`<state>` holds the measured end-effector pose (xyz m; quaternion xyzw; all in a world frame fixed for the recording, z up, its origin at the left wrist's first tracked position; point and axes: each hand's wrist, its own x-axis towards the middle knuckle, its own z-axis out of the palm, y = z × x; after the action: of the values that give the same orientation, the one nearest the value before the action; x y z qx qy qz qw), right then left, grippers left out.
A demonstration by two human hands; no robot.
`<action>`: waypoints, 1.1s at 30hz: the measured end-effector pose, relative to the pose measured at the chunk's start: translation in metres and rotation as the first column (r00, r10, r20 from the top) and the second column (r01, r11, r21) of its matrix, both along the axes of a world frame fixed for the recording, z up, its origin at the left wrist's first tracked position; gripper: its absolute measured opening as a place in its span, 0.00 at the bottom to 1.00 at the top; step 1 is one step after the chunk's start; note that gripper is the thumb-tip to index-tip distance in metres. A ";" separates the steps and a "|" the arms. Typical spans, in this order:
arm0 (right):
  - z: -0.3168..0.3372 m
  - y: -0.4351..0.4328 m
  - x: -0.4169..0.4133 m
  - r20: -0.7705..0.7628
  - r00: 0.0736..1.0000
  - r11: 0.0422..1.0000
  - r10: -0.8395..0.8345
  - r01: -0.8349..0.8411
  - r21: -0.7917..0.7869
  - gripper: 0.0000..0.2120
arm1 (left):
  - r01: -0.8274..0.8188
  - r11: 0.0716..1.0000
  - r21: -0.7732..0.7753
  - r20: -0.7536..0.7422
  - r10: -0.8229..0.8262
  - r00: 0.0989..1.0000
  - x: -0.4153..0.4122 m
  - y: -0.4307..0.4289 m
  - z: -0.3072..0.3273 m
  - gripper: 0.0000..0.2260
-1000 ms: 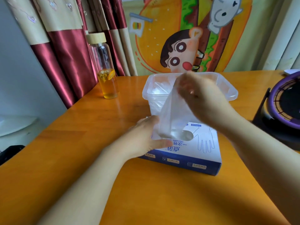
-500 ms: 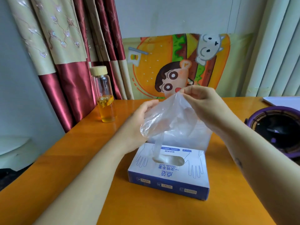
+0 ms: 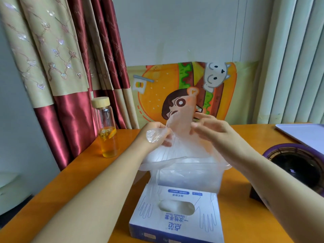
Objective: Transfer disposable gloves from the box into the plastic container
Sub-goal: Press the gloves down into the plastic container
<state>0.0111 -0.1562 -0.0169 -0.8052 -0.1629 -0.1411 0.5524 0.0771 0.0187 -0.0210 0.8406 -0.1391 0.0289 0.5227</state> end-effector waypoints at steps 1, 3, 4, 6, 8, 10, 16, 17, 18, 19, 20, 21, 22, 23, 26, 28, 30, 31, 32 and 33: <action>0.005 0.002 -0.001 -0.021 0.999 0.992 0.041 -0.043 -0.123 0.13 | 0.001 1.000 0.015 -0.032 -0.001 0.999 0.007 -0.002 0.003 0.07; 0.009 0.002 0.004 -0.042 0.997 0.950 0.062 -0.072 -0.304 0.08 | 0.030 0.997 0.074 -0.087 -0.024 0.996 0.017 -0.008 0.006 0.07; 0.008 0.001 0.011 -0.006 1.000 0.929 0.024 -0.024 -0.370 0.07 | 0.051 0.993 0.103 -0.113 -0.039 0.993 0.022 -0.009 0.006 0.07; 0.003 -0.008 0.031 0.107 0.989 0.876 -0.106 0.144 -0.461 0.14 | 0.102 0.989 0.105 -0.209 -0.078 0.975 0.032 -0.013 0.008 0.08; -0.003 -0.016 0.048 0.102 0.972 0.814 -0.211 0.233 -0.532 0.21 | 0.152 0.984 0.089 -0.330 -0.115 0.937 0.040 -0.011 0.007 0.09; -0.013 -0.024 0.061 0.004 0.966 0.757 -0.258 0.205 -0.621 0.28 | 0.103 0.989 0.110 -0.369 -0.055 0.928 0.054 -0.003 0.001 0.14; -0.032 -0.029 0.078 -0.100 0.938 0.449 -0.331 0.063 -0.892 0.35 | -0.402 0.912 0.083 0.213 0.377 0.901 0.077 0.025 0.000 0.12; -0.032 -0.028 0.079 -0.090 0.935 0.394 -0.342 0.055 -0.917 0.34 | -0.392 0.917 0.079 0.381 0.336 0.861 0.069 0.021 0.006 0.11; -0.034 -0.026 0.081 -0.083 0.934 0.342 -0.348 0.044 -0.939 0.33 | -0.323 0.938 0.129 0.493 0.222 0.841 0.063 0.016 0.010 0.10; -0.035 -0.025 0.081 -0.070 0.934 0.284 -0.350 0.035 -0.958 0.32 | -0.205 0.951 0.231 0.537 0.051 0.842 0.055 0.006 0.014 0.09; -0.036 -0.024 0.081 -0.055 0.936 0.220 -0.349 0.024 -0.975 0.30 | -0.078 0.919 0.386 0.496 -0.136 0.858 0.047 -0.003 0.015 0.09; -0.036 -0.023 0.081 -0.049 0.937 0.156 -0.347 0.007 -0.988 0.29 | 0.050 0.831 0.555 0.363 -0.296 0.884 0.041 -0.013 0.013 0.10; -0.036 -0.022 0.081 -0.058 0.934 0.104 -0.351 -0.022 -0.994 0.28 | 0.162 0.688 0.707 0.177 -0.395 0.902 0.038 -0.021 0.010 0.12; -0.036 -0.021 0.082 -0.077 0.929 0.071 -0.363 -0.055 -0.996 0.27 | 0.257 0.517 0.816 -0.020 -0.419 0.908 0.036 -0.027 0.005 0.15; -0.035 -0.019 0.087 -0.142 0.907 -0.008 -0.397 -0.158 -0.987 0.24 | 0.371 0.161 0.915 -0.319 -0.276 0.907 0.042 -0.038 -0.009 0.18; -0.038 -0.019 0.092 -0.179 0.890 -0.059 -0.419 -0.223 -0.973 0.21 | 0.368 0.071 0.927 -0.346 -0.220 0.912 0.047 -0.041 -0.020 0.17; -0.044 -0.019 0.099 -0.185 0.881 -0.141 -0.435 -0.270 -0.953 0.21 | 0.359 0.021 0.933 -0.352 -0.141 0.925 0.050 -0.044 -0.031 0.18; -0.048 -0.019 0.102 -0.172 0.882 -0.198 -0.438 -0.282 -0.939 0.22 | 0.365 0.017 0.931 -0.360 -0.135 0.923 0.053 -0.044 -0.038 0.17; -0.052 -0.019 0.105 -0.154 0.885 -0.258 -0.439 -0.288 -0.922 0.23 | 0.374 0.011 0.927 -0.369 -0.140 0.919 0.055 -0.043 -0.042 0.17; -0.057 -0.019 0.108 -0.132 0.890 -0.307 -0.436 -0.286 -0.908 0.25 | 0.385 -0.021 0.922 -0.384 -0.152 0.911 0.053 -0.043 -0.044 0.18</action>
<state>0.1190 -0.1753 -0.0737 -0.9261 -0.0228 0.1967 -0.3212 0.1305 -0.0246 -0.0652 0.9189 -0.2347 -0.2481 -0.1976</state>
